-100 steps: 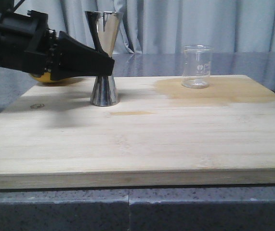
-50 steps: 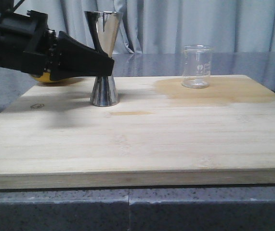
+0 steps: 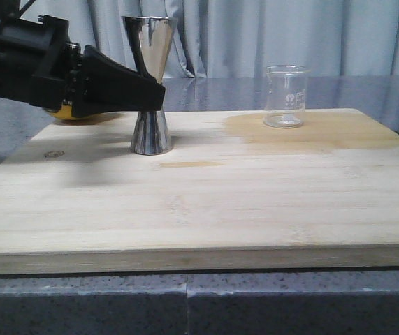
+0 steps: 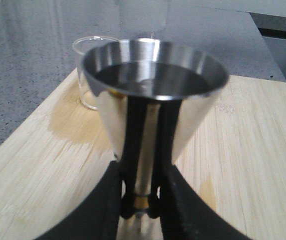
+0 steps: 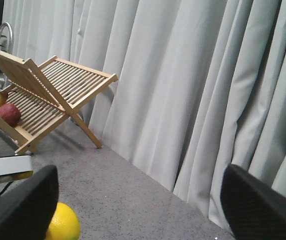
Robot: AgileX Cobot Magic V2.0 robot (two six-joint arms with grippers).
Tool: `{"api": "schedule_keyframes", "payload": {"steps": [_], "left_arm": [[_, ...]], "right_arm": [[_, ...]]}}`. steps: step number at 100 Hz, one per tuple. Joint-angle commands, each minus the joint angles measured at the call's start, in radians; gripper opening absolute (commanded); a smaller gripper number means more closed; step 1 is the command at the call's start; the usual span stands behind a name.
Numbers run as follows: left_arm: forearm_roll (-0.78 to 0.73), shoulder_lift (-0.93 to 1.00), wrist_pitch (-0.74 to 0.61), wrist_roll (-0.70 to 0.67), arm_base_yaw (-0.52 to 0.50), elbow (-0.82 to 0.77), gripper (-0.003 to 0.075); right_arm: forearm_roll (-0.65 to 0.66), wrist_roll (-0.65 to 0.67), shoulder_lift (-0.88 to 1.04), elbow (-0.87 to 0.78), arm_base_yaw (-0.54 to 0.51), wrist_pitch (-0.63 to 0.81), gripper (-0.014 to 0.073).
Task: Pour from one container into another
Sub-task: 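Lower the steel jigger onto the board with the left gripper, then open the left gripper and lift it away from the jigger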
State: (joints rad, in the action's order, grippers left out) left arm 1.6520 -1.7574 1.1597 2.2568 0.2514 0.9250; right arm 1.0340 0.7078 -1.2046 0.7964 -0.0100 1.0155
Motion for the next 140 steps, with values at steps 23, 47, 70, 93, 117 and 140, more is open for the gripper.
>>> {"api": "schedule_keyframes", "payload": {"steps": [23,47,70,93,117,140], "left_arm": [[0.034,0.041,0.074,-0.003,0.006,0.019,0.0143],[0.028,0.041,0.074,-0.004,0.006,0.019,0.0148],[0.028,0.041,0.074,-0.031,0.006,0.019,0.0246],[0.028,0.041,0.074,-0.031,0.006,0.019,0.0347],[0.028,0.041,0.061,-0.031,0.006,0.019,0.0475],[0.028,0.049,0.048,-0.031,0.004,0.019,0.0482]], "right_arm": [[-0.058,-0.001,0.028,0.022,-0.007,0.036,0.0595],[-0.058,-0.001,0.028,0.022,-0.007,0.036,0.0595],[-0.058,-0.001,0.028,0.022,-0.007,0.036,0.0595],[-0.058,-0.001,0.028,0.022,-0.007,0.035,0.0595],[-0.058,-0.001,0.028,0.022,-0.007,0.035,0.0595],[-0.058,-0.001,0.028,0.022,-0.007,0.035,0.0595]]}}
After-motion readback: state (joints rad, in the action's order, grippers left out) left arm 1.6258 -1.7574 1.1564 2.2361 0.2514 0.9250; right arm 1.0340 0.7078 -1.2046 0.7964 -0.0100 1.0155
